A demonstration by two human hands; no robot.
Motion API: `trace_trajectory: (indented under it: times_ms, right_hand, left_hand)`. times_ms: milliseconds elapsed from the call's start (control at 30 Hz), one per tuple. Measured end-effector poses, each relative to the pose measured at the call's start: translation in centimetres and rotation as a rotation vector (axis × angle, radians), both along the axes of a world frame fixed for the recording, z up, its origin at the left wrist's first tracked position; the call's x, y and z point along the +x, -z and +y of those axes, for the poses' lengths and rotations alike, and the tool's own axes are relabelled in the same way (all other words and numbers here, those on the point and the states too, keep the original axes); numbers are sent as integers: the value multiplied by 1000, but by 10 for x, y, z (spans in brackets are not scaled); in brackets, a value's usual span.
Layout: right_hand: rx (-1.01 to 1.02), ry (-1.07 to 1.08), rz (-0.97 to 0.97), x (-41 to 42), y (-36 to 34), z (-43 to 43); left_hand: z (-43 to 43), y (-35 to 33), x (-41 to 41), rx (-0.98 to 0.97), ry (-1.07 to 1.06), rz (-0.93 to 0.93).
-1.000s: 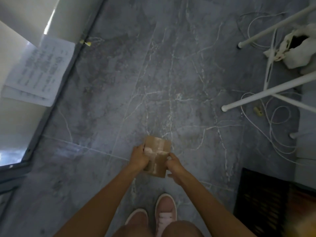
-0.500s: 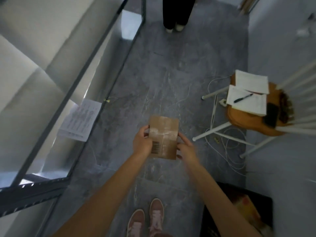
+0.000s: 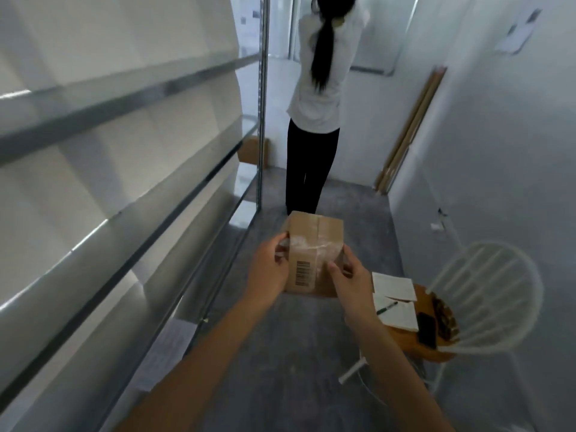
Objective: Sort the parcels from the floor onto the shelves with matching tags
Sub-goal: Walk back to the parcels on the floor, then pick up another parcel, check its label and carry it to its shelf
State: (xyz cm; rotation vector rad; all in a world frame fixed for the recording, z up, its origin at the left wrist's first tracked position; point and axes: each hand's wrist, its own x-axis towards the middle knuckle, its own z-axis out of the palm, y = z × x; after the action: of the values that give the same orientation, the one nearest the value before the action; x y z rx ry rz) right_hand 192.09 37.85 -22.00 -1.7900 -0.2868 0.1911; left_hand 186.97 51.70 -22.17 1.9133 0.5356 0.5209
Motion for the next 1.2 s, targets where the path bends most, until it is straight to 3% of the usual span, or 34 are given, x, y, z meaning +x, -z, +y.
trace_trajectory:
  times_ms: [300,433,767,1200]
  right_hand:
    - [23,-97,-182,-29,-89,4]
    - [56,-82,-183,-44,-94,-1]
    - [194,-225,-253,-72,-111,-25]
    - [338,-603,-236,-131,-118,-32]
  left_hand:
    - [3,-86,-40,-13,-46,-184]
    - [0,-90,-60,-135,12,-243]
    - [-31,-105,-119,-460,28,-166]
    - [-82,-120,-216,-409,-262,-216]
